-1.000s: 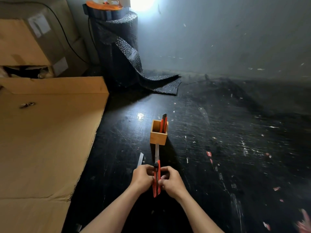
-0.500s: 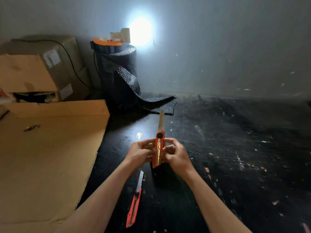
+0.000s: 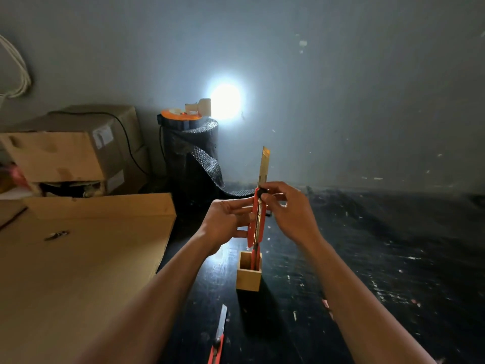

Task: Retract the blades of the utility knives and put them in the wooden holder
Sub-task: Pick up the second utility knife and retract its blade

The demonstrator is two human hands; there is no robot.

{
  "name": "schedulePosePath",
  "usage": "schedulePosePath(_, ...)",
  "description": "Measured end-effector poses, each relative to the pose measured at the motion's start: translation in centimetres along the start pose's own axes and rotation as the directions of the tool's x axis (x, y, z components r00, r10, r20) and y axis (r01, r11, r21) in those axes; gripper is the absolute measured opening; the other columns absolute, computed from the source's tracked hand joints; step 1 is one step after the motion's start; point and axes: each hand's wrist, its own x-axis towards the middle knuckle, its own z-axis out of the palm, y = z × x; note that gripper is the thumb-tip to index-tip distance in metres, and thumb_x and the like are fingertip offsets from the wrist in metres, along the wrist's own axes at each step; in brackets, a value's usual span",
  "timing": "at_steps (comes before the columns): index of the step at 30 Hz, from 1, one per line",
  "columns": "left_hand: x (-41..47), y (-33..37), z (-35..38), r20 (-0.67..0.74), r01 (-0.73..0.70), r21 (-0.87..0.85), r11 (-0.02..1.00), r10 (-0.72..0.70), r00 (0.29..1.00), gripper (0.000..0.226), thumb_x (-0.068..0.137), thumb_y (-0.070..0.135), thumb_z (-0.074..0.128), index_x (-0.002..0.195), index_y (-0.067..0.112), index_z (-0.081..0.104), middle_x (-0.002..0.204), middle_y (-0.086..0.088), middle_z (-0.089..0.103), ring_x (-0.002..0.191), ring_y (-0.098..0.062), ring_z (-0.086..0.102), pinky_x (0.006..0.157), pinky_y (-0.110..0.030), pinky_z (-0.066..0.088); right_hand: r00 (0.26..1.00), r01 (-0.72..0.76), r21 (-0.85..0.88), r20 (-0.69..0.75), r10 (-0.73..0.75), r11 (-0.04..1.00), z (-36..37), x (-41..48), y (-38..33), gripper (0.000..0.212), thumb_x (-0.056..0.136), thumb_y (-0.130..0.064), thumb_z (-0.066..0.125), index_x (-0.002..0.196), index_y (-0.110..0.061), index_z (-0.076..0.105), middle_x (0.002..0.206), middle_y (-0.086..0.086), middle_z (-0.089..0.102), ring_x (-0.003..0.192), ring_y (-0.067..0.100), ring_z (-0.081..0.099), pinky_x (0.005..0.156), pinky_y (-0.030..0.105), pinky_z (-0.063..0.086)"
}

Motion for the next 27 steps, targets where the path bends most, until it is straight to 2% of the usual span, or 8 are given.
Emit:
schedulePosePath(6, 0.0, 0.5, 0.0, 0.023, 0.016, 0.001, 1.0, -0.016, 1.0, 0.04, 0.094, -0.015, 0.06, 0.099, 0.02, 0.079, 0.087, 0.0, 0.084, 0.079, -0.016, 0.082, 0.058, -0.028, 0.062, 0.999, 0.011, -0.006, 0.033, -0.011, 1.0, -0.9, -0.1, -0.4, 0.021, 0.098, -0.021, 0.062, 0.117, -0.023, 0.07, 0.12, -0.003, 0.071, 0.102, 0.006, 0.061, 0.076, 0.007, 0.036)
schedulePosePath(9, 0.0, 0.4, 0.1, 0.04, 0.011, -0.007, 1.0, -0.011, 0.999, 0.04, 0.093, -0.017, 0.059, 0.103, 0.016, 0.08, 0.088, -0.002, 0.084, 0.08, -0.017, 0.082, 0.058, -0.03, 0.063, 0.999, 0.011, -0.005, 0.047, -0.011, 1.0, -1.3, -0.4, -0.4, 0.022, 0.097, -0.02, 0.063, 0.117, -0.022, 0.071, 0.119, -0.005, 0.072, 0.102, 0.006, 0.062, 0.08, 0.009, 0.04)
schedulePosePath(13, 0.3, 0.9, 0.0, -0.001, -0.064, -0.042, 0.997, 0.064, 0.998, 0.04, 0.092, -0.016, 0.06, 0.122, 0.009, 0.074, 0.09, -0.003, 0.084, 0.08, -0.02, 0.082, 0.062, -0.032, 0.064, 0.992, 0.021, -0.005, 0.121, -0.021, 1.0, -1.2, -0.9, -0.4, 0.024, 0.094, -0.019, 0.067, 0.117, -0.024, 0.071, 0.117, -0.006, 0.073, 0.108, 0.01, 0.066, 0.1, 0.036, 0.053)
schedulePosePath(15, 0.6, 1.3, -0.1, -0.01, -0.085, -0.054, 0.995, 0.085, 0.996, 0.042, 0.093, -0.016, 0.059, 0.122, 0.009, 0.073, 0.09, -0.003, 0.084, 0.079, -0.02, 0.082, 0.064, -0.033, 0.065, 0.993, 0.019, 0.022, 0.118, -0.022, 1.0, -1.1, -1.0, -0.4, 0.023, 0.094, -0.019, 0.068, 0.117, -0.024, 0.072, 0.114, -0.008, 0.074, 0.109, 0.009, 0.067, 0.101, 0.039, 0.053)
schedulePosePath(19, 0.7, 1.7, -0.4, -0.012, -0.079, -0.032, 0.996, 0.079, 0.997, 0.038, 0.094, -0.013, 0.059, 0.12, 0.009, 0.075, 0.093, -0.005, 0.084, 0.083, -0.023, 0.082, 0.068, -0.036, 0.066, 0.995, 0.002, 0.063, 0.095, -0.008, 0.998, -1.1, -1.1, -0.6, 0.022, 0.094, -0.021, 0.068, 0.115, -0.024, 0.072, 0.112, -0.008, 0.074, 0.108, 0.01, 0.068, 0.102, 0.041, 0.053)
schedulePosePath(21, 0.9, 1.7, -0.5, -0.003, -0.055, -0.054, 0.997, 0.055, 0.998, 0.038, 0.094, -0.012, 0.06, 0.119, 0.012, 0.076, 0.102, -0.01, 0.083, 0.091, -0.029, 0.081, 0.078, -0.046, 0.066, 0.995, -0.006, 0.076, 0.101, -0.002, 0.997, -1.2, -1.1, -0.7, 0.022, 0.093, -0.021, 0.068, 0.115, -0.023, 0.073, 0.113, -0.007, 0.074, 0.109, 0.011, 0.068, 0.102, 0.041, 0.053)
schedulePosePath(23, 1.0, 1.8, -0.6, 0.016, -0.029, -0.096, 0.995, 0.031, 0.999, 0.039, 0.094, -0.012, 0.06, 0.119, 0.014, 0.076, 0.111, -0.015, 0.081, 0.099, -0.035, 0.079, 0.087, -0.053, 0.063, 0.994, -0.004, 0.094, 0.106, -0.006, 0.996, -1.4, -1.1, -0.9, 0.021, 0.094, -0.02, 0.068, 0.113, -0.024, 0.073, 0.11, -0.01, 0.074, 0.107, 0.009, 0.068, 0.101, 0.038, 0.054)
schedulePosePath(27, 1.1, 2.2, -0.6, 0.043, 0.004, -0.146, 0.989, 0.002, 0.999, 0.038, 0.094, -0.009, 0.062, 0.113, 0.018, 0.079, 0.114, -0.015, 0.08, 0.102, -0.036, 0.078, 0.09, -0.054, 0.061, 0.994, 0.005, 0.109, 0.105, -0.016, 0.994, -1.7, -1.1, -1.0, 0.02, 0.094, -0.021, 0.067, 0.113, -0.024, 0.074, 0.109, -0.011, 0.074, 0.104, 0.008, 0.067, 0.098, 0.032, 0.052)
